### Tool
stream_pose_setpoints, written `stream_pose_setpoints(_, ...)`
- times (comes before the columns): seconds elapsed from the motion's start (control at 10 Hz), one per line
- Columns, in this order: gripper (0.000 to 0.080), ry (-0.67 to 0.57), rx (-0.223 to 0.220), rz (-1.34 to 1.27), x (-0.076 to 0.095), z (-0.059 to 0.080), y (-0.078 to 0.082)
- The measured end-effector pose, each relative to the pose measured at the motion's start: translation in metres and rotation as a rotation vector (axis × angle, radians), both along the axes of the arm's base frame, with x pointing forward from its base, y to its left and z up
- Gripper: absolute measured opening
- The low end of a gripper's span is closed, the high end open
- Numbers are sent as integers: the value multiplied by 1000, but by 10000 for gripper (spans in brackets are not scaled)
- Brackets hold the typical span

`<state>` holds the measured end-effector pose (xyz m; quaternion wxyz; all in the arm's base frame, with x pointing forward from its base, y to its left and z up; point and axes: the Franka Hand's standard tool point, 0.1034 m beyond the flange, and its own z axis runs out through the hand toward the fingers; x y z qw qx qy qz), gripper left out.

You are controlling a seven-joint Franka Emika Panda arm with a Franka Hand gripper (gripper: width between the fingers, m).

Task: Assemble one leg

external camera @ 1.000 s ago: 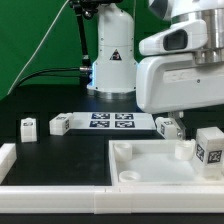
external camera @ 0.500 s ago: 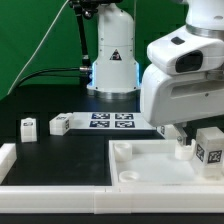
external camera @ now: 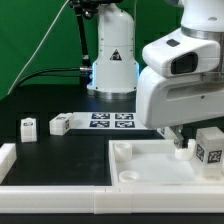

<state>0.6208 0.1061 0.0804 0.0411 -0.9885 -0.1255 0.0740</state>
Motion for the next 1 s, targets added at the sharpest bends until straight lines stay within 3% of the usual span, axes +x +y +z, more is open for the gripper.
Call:
stream_pose_setpoints(0.1, 602, 0, 0, 0, 0, 0, 0)
stream_pose_setpoints(0.2, 417, 0, 0, 0, 0, 0, 0)
stream_pose_setpoints(0.3, 417, 0, 0, 0, 0, 0, 0)
stream_pose_setpoints(0.4, 291, 1, -1, -13, 0, 0, 0)
stream_pose_setpoints(0.7, 291, 9, -16, -128, 0, 0, 2)
stream_pose_setpoints(1.0, 291, 2, -57, -555, -1, -1, 7)
